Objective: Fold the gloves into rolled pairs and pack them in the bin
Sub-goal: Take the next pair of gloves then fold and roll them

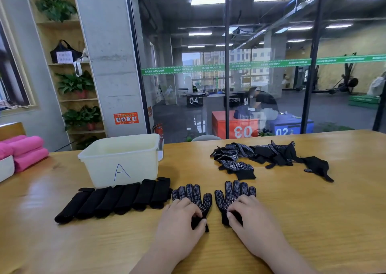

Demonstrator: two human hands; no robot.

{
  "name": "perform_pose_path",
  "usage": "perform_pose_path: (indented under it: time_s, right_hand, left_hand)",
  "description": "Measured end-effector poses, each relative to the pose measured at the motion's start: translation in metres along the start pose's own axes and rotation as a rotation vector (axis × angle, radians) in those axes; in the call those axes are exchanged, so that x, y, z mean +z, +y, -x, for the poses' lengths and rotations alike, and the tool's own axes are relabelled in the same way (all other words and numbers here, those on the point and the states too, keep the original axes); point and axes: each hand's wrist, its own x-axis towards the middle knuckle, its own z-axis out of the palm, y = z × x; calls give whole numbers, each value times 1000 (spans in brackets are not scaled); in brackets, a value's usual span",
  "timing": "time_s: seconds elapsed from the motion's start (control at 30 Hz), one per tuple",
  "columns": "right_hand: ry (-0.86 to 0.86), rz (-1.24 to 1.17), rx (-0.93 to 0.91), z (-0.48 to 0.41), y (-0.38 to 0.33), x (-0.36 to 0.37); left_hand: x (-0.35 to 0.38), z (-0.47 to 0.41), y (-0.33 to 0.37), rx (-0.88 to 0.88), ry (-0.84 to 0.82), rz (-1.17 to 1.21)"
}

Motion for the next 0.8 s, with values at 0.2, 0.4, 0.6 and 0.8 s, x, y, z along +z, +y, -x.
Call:
perform_pose_path:
  time_s: [0.2, 0.4, 0.6, 0.8]
  right_hand:
    - [-36, -43, -26, -2, -1, -3]
    - [0, -188, -31, -2, -2, -12]
    - [-70, -406, -49, 2, 2, -18]
    - [42, -398, 105, -5, 13, -3]
  left_hand:
    - [-5, -6, 1, -83, -18, 51]
    - [-22, -23, 21, -313, 175, 434]
    - [-12, -45, 63, -367, 4, 876]
    - [4, -40, 58, -257, 16, 772]
